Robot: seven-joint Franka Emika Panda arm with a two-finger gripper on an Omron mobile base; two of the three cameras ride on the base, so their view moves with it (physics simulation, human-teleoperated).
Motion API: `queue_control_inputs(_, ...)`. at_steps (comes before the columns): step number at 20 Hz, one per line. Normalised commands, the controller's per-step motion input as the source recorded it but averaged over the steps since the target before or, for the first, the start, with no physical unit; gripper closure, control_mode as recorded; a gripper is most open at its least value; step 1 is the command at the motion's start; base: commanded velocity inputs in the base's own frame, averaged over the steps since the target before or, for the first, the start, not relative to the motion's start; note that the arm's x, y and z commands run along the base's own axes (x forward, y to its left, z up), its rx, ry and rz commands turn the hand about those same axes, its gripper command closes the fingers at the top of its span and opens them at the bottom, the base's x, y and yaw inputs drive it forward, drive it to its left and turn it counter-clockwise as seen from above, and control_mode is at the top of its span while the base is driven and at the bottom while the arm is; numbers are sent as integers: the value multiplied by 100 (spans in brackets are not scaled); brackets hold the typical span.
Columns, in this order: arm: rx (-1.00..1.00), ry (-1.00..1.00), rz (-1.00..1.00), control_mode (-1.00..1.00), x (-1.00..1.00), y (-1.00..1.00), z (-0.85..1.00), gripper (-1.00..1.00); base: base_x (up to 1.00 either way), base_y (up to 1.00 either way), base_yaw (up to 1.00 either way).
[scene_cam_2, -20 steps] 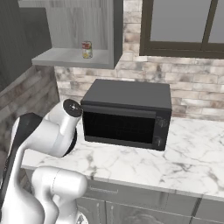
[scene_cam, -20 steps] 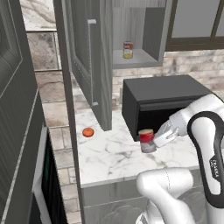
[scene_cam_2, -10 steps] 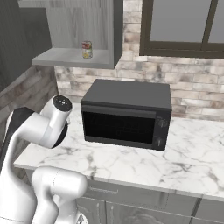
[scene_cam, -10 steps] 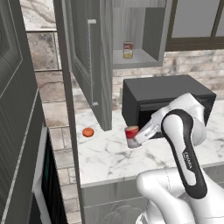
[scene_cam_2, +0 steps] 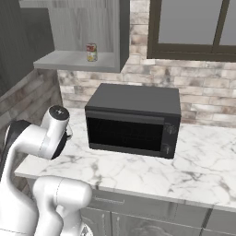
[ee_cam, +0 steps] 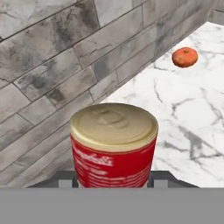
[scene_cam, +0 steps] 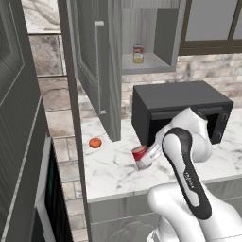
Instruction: Restock the canned food cabinet by taking the new fresh canned food from the counter and placing it in the cabinet. Then, take the old canned food from the cabinet and place it on the counter.
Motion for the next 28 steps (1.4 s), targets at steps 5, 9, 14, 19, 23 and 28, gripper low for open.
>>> queue_control_inputs(5,-1,-4,0,-100,14,26,-28,100,0,0,0)
queue_control_inputs(9,0,-3,0,-100,29,21,-16,100,0,0,0)
queue_control_inputs(14,-1,-2,0,-100,36,17,-8,100,0,0,0)
queue_control_inputs(19,-4,-1,0,-100,33,30,-12,100,0,0,0)
queue_control_inputs(23,-4,0,0,-100,31,15,-31,100,0,0,0)
queue_control_inputs(28,-2,-4,0,-100,39,11,-34,100,0,0,0)
